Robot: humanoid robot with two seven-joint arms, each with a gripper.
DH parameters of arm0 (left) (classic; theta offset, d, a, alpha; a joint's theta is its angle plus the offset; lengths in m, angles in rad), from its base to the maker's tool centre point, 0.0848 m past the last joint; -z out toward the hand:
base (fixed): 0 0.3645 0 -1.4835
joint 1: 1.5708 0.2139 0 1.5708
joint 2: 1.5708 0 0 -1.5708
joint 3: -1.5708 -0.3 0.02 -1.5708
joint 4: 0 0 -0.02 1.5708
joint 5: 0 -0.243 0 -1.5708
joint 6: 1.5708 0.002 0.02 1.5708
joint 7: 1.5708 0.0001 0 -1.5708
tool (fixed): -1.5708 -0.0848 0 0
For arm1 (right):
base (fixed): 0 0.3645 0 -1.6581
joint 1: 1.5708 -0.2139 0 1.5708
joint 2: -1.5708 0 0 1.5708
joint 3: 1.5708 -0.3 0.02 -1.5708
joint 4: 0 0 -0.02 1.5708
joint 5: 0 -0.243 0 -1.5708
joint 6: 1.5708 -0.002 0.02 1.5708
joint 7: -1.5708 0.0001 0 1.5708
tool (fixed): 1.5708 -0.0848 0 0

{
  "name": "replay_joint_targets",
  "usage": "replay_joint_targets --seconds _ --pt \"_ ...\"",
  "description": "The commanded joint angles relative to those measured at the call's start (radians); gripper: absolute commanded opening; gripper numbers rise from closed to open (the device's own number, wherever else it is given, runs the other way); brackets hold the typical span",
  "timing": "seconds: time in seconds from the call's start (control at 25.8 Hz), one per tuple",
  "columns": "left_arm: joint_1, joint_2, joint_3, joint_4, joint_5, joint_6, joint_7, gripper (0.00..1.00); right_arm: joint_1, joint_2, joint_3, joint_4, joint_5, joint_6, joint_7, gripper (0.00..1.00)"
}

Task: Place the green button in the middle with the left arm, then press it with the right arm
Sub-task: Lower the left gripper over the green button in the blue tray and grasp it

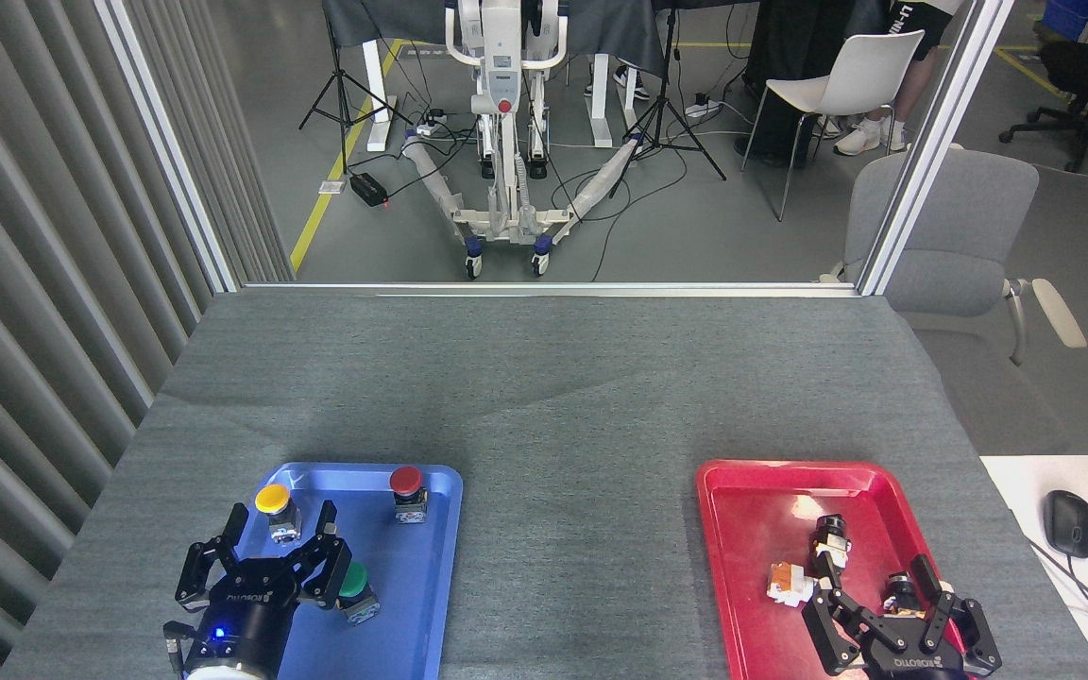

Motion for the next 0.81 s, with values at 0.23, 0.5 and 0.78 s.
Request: replay_joint_targets --seconds 0.23,0.5,0.78 --pt "0.006 0.005 -0.001 0.011 0.0 -0.011 0.015 1.0 -0.001 0.01 -0.002 0.011 0.0 -0.003 -0.018 0.99" --pt "0.006 0.002 -0.003 0.008 -0.002 -0.027 0.018 1.0 0.005 0.014 0.001 0.014 0.001 -0.003 -0.02 0.99" --pt "0.006 0.005 -0.005 0.015 -0.003 -0.029 0.029 1.0 0.005 0.016 0.0 0.015 0.007 -0.007 -0.02 0.99"
